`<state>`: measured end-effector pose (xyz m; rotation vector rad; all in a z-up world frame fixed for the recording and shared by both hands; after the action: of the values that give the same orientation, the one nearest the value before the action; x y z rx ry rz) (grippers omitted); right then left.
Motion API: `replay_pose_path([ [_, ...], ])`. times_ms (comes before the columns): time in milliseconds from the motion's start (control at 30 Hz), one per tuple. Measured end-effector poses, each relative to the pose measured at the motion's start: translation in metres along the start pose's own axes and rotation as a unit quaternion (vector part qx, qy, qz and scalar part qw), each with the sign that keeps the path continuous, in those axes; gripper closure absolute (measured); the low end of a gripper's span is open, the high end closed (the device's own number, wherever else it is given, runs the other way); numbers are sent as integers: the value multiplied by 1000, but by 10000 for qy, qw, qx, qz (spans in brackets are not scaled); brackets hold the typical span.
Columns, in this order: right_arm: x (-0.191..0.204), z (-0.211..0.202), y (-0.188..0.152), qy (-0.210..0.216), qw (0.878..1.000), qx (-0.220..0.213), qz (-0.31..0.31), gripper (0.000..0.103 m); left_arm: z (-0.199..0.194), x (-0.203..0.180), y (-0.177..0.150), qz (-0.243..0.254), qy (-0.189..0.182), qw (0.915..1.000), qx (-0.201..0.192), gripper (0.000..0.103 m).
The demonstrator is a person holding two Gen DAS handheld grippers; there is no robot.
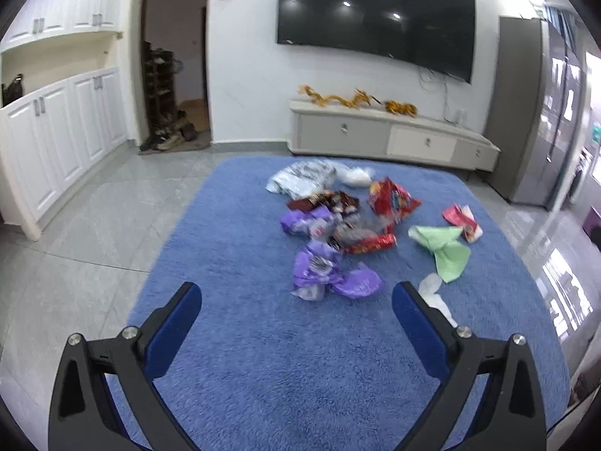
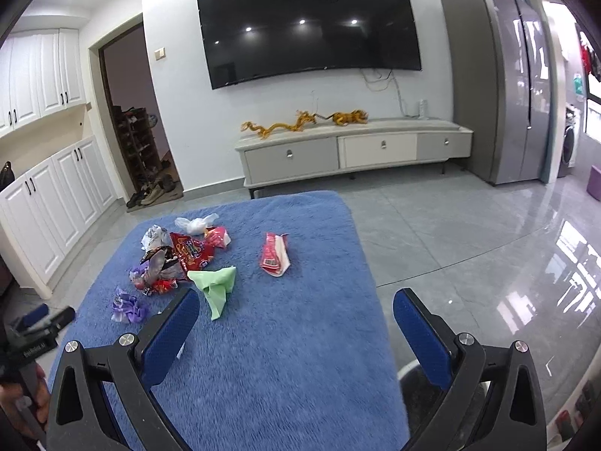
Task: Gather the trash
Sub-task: 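Move both tools toward the trash pile on the blue rug, then grasp the purple bag with the left tool while the right tool grasps the pink box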
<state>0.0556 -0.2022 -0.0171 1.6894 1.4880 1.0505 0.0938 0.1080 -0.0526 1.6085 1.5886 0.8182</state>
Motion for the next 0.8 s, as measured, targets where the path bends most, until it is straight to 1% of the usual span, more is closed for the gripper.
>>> replay_pose_path([
  [100,2,25,1,102,9998,170,16,0,22,-3,-4,20,-267,9995,179,8],
  [133,4,36,1,174,9995,244,22,0,32,-3,-3,16,-354,9991,249,11],
  [233,7,67,3,360,9983,442,81,2,56,-1,1,-41,-482,9981,385,14],
  [300,10,93,5,422,9975,563,58,2,75,1,5,-70,-514,9974,506,18],
  [367,11,119,7,481,9963,714,37,5,93,1,6,-115,-581,9962,639,24],
  [400,11,138,7,556,9951,817,83,8,100,2,5,-131,-588,9958,693,25],
  [467,12,163,7,543,9938,968,115,13,115,2,3,-164,-600,9947,815,32],
  [500,12,181,5,540,9924,1099,122,16,122,2,1,-206,-626,9939,885,34],
  [533,12,192,3,521,9915,1185,132,21,127,3,0,-248,-648,9930,951,39],
  [567,11,203,1,495,9907,1264,140,24,131,4,-2,-288,-676,9921,1018,46],
  [600,10,214,-2,491,9894,1356,166,29,135,6,-5,-322,-699,9911,1087,50],
  [633,8,224,-6,498,9879,1454,217,36,138,7,-7,-351,-732,9903,1128,56],
  [700,5,235,-11,461,9860,1582,260,43,138,6,-8,-349,-804,9902,1086,61],
  [767,4,237,-13,418,9865,1566,210,49,136,4,-7,-310,-816,9906,1051,66],
  [800,4,235,-12,403,9869,1554,182,62,135,4,-7,-286,-818,9909,1030,67],
])
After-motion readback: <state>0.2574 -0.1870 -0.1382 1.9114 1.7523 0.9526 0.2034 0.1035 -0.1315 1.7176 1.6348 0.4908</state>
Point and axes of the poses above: each gripper's, at about its wrist camera, not at the fingertips, and z roughly the way its jaws point, x to its left, y to its top, the point moved 2 cm from there along z, roughly the way its jaws point, and after that the axes turned 6 degrees about -x, right-handed, at the moved point
